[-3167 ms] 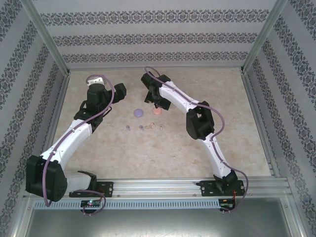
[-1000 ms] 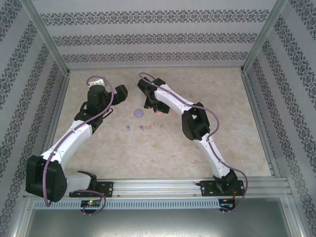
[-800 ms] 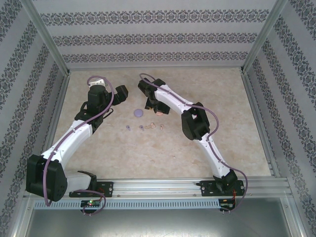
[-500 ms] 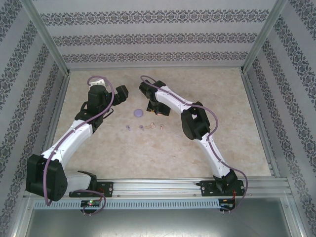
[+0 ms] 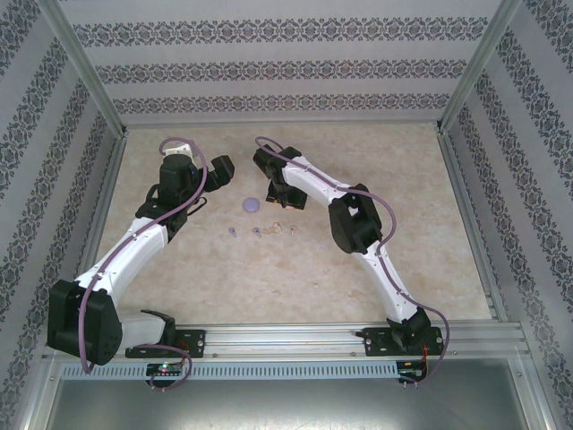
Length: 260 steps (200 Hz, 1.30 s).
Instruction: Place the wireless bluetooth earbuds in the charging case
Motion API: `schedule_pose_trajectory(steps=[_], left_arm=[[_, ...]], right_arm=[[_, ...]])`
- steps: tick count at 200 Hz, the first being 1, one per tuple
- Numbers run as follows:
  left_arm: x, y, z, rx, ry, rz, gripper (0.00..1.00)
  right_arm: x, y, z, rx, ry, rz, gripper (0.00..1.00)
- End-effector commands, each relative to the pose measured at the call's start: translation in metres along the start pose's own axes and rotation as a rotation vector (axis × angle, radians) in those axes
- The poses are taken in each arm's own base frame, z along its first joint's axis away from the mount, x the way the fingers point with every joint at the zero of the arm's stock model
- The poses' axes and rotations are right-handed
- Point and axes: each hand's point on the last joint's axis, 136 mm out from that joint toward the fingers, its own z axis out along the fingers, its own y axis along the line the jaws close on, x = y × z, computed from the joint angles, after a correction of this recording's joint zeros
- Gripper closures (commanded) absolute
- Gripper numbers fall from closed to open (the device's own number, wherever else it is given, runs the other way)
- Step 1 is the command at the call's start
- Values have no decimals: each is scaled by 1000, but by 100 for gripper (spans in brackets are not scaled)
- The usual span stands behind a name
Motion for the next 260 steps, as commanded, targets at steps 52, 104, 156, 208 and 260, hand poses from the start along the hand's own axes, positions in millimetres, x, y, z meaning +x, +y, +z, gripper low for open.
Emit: schedule_pose_trajectory(steps=[52,104,156,208,260], left_arm=[[-7,-11,-1,53,1,6,1],[6,-13,4,87,41,-60,0],[30,-34,12,267,84,-61,1],[49,-76,11,561,82,-15,2],[67,-101,18,764,105,-88,3]], right_arm=[[-5,-5,17,-24,17,-37,41],[-5,-1,1,-86,8,0,51],[-15,-4,-43,-196,-43,63,53],[-33,-12,-93,-378,-56,199,52],[-40,-11,-127,-524,-32,355,52]])
